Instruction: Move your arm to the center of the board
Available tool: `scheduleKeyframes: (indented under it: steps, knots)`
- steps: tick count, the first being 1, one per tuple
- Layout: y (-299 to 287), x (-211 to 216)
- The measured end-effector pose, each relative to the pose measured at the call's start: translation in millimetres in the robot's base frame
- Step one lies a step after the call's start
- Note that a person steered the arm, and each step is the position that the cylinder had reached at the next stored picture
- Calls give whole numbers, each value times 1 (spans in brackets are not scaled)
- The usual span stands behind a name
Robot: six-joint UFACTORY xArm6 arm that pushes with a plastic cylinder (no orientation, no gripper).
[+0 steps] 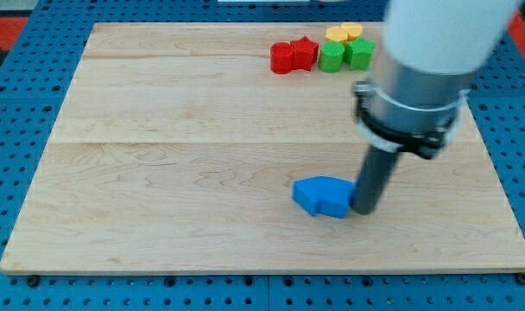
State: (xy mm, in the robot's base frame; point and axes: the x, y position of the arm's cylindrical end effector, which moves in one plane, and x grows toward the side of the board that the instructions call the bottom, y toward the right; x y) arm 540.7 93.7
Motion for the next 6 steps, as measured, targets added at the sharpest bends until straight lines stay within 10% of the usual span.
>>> scheduleKeyframes:
  steps: [4,6]
  knots:
    - [-265,-26]
    - [-149,-82]
